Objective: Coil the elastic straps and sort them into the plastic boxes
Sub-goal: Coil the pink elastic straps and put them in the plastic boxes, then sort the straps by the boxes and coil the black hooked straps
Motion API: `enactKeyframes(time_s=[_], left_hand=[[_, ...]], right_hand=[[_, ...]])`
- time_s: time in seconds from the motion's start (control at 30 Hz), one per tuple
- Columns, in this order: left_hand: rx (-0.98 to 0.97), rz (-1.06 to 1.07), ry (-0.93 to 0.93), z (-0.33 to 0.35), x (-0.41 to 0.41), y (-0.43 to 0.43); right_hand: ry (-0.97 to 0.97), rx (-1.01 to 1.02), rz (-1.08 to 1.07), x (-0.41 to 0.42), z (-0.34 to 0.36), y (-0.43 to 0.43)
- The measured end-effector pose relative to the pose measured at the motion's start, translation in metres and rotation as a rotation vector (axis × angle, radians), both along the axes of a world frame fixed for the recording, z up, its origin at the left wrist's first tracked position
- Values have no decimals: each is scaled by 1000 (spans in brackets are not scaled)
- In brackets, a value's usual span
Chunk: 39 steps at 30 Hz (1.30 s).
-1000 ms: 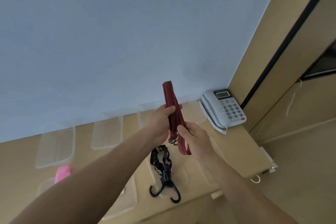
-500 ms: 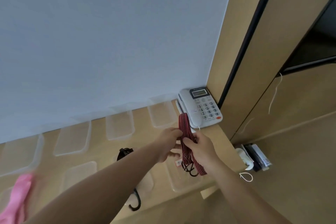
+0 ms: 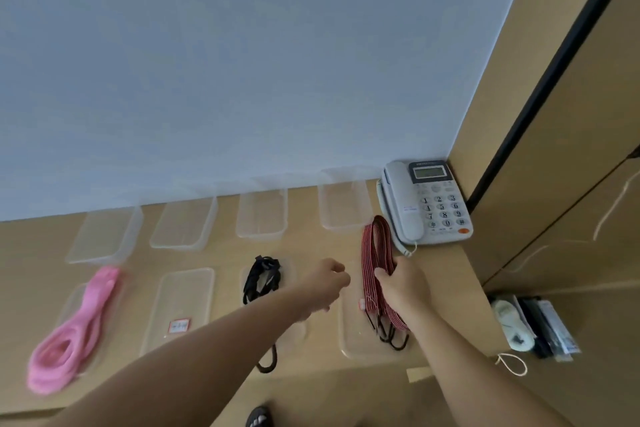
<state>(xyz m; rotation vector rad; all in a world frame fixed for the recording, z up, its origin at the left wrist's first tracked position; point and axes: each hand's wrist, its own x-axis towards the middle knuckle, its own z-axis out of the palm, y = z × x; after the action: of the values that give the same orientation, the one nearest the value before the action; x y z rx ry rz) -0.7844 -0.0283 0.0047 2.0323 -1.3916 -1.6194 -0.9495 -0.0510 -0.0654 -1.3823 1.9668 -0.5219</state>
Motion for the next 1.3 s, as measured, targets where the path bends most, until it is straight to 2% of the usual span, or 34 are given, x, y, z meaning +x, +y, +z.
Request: enactKeyframes(time_s=[0.13,0.23,0.37,0.47,0.6,0.73,0.8,0.9,1.03,1.3], left_hand=[[-96,-29,-100,5,11,-2],[-131,-45,-142,13,22,3],[-216,-105,-207,31,46,15],[-279,-84,-260,47,79,33],[-354,-7,-361,71,153,83],[-397,167,-536,96,249,168],[-387,248,-588,104,295,219],[-375,391,-565,116,354,305],[-385,606,-658,123,416,431],[-253,1007,-769,93,465,642]], right_hand=[[259,-104,157,3,0,13],[434,-68,272,0,-2,23],[517,-5,294,5,17,21],[565,-127,333,31,46,20],[446,-242,549,113,90,30],[355,-294,786,226,129,75],[317,-308,905,283,146,111],[246,-307,1121,362,167,177],[193,-365,1390,451,187,274],[101,-454,1858,568,186,449]])
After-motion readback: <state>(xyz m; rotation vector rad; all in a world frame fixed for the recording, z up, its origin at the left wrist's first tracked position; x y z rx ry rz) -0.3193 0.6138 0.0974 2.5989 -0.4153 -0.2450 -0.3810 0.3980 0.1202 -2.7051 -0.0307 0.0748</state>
